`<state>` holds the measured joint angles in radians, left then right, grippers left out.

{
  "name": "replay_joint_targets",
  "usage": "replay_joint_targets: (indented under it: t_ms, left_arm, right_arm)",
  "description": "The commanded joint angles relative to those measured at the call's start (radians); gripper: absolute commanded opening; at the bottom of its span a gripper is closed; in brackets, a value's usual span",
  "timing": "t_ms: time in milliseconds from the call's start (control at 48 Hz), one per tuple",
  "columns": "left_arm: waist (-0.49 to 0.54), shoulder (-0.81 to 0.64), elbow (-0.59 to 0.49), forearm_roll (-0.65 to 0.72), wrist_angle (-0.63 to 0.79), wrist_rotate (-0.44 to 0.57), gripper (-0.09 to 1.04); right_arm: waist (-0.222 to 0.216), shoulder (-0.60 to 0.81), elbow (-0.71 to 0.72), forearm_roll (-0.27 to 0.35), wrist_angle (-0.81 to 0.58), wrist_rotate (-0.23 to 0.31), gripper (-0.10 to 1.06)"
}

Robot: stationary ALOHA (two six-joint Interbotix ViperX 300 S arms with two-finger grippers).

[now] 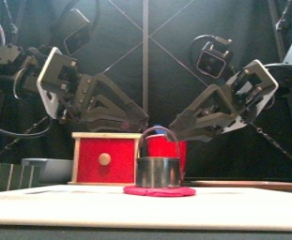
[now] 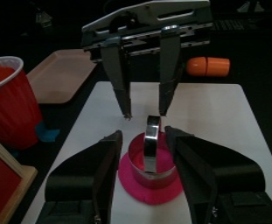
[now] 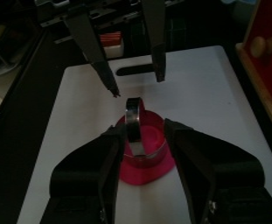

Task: Get the cutter from the drawer then cut the dough then place the extra dough in the bowl
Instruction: Cut the dough

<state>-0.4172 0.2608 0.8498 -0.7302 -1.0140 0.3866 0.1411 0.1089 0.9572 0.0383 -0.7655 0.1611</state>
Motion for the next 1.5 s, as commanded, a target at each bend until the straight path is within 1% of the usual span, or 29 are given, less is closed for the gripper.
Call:
replay_joint_targets:
  t_ms: [21,167,438,625,792,896,1042,1125,1188,1250,1396,1500]
  left_arm:
    - [0.003,-0.003,-0.011,0.012,0.002,0.0,0.8]
    - [0.003,0.008,-0.017,0.028,0.031,-0.002,0.8]
    - [0.04,0.012,-0.018,0.06,0.055,-0.006,0.8]
    - [0.075,0.012,-0.034,0.097,0.135,-0.017,0.8]
    - [0.081,0.011,-0.04,0.127,0.167,-0.023,0.8]
    - [0.081,0.011,-0.037,0.135,0.17,-0.026,0.75]
    - [0.081,0.012,-0.032,0.137,0.176,-0.026,0.6]
    - [0.081,0.012,-0.032,0.137,0.187,-0.025,0.53]
    - [0.081,0.012,-0.032,0.14,0.199,-0.023,0.49]
    - [0.081,0.012,-0.031,0.143,0.216,-0.023,0.47]
    - [0.081,0.012,-0.031,0.147,0.264,-0.021,0.47]
    - [0.075,0.011,-0.031,0.158,0.314,-0.021,0.46]
  right_arm:
    - [0.02,-0.015,-0.012,0.034,0.011,-0.003,0.77]
    - [0.037,-0.015,-0.02,0.055,0.037,-0.006,0.77]
    - [0.034,0.002,-0.028,0.074,0.048,-0.008,0.77]
    - [0.032,0.025,-0.043,0.077,0.051,-0.008,0.77]
    - [0.032,0.034,-0.052,0.077,0.06,-0.006,0.76]
    - [0.032,0.034,-0.057,0.077,0.069,-0.006,0.76]
    - [0.032,0.034,-0.063,0.074,0.084,-0.008,0.73]
    - [0.032,0.034,-0.066,0.074,0.097,-0.008,0.69]
    - [0.032,0.034,-0.067,0.072,0.103,-0.008,0.66]
    - [0.031,0.034,-0.067,0.074,0.109,-0.008,0.63]
    - [0.031,0.034,-0.069,0.072,0.133,-0.008,0.55]
    - [0.029,0.034,-0.074,0.071,0.155,-0.008,0.52]
